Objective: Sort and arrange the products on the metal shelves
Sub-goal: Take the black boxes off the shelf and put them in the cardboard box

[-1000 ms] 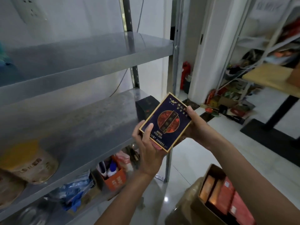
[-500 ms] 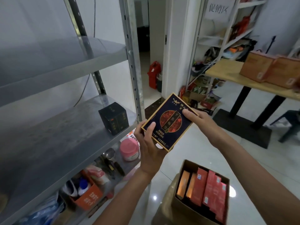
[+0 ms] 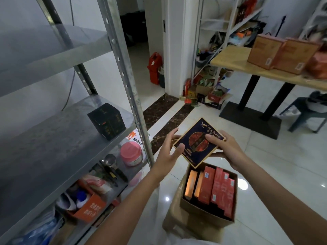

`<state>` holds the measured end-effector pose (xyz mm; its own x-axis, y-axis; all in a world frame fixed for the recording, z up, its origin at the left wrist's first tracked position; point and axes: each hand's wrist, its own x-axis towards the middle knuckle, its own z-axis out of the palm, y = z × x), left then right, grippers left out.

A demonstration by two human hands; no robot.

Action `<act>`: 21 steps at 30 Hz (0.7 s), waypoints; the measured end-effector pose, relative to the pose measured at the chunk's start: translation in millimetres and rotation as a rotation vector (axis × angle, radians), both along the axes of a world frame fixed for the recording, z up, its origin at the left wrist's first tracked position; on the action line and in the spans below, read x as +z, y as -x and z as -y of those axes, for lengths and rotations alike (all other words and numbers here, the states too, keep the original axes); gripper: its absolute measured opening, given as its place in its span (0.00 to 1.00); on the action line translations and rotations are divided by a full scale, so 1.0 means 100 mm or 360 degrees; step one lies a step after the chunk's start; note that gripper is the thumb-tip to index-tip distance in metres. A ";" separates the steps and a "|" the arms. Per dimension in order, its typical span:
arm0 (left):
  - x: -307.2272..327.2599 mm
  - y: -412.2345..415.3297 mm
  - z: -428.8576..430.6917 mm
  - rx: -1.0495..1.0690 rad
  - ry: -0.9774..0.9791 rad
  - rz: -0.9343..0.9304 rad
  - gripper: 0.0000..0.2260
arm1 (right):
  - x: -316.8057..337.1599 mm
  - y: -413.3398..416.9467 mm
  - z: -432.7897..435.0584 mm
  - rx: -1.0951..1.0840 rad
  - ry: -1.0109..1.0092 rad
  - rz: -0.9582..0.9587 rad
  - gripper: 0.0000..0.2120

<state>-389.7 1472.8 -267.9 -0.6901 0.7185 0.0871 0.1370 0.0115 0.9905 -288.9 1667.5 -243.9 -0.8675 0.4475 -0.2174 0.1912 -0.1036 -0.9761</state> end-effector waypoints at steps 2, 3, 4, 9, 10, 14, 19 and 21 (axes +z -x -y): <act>-0.05 0.08 -0.02 -0.0118 0.0258 0.0218 0.40 | -0.16 -0.10 -0.03 0.0022 -0.0283 0.0058 0.32; -0.09 0.12 -0.04 -0.0197 0.0392 0.0246 0.39 | -0.24 -0.13 -0.02 0.0101 -0.0490 0.0096 0.34; -0.12 0.15 -0.07 -0.0296 0.0480 0.0300 0.39 | -0.31 -0.15 -0.01 0.0209 -0.0669 0.0134 0.37; -0.44 0.20 -0.17 -0.0530 0.0460 0.0561 0.27 | -0.63 -0.13 0.07 0.0402 -0.0542 0.0267 0.39; -0.52 0.20 -0.19 -0.0488 0.0439 0.0629 0.23 | -0.69 -0.10 0.07 0.0404 -0.0486 0.0317 0.37; -0.92 0.17 -0.30 -0.0245 0.0475 0.0921 0.11 | -1.03 0.05 -0.01 0.0428 -0.0382 0.0508 0.24; -1.37 0.18 -0.50 -0.0067 0.0543 0.1154 0.12 | -1.49 0.15 -0.07 0.0259 -0.0393 0.0594 0.10; -1.51 0.19 -0.59 -0.0025 0.0561 0.1222 0.12 | -1.67 0.14 -0.09 0.0173 -0.0275 0.0590 0.11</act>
<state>-408.8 1532.2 -418.9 -0.4558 0.6257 -0.6330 -0.5702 0.3408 0.7474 -303.3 1676.1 -411.0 -0.7888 0.4148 -0.4536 0.5336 0.0958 -0.8403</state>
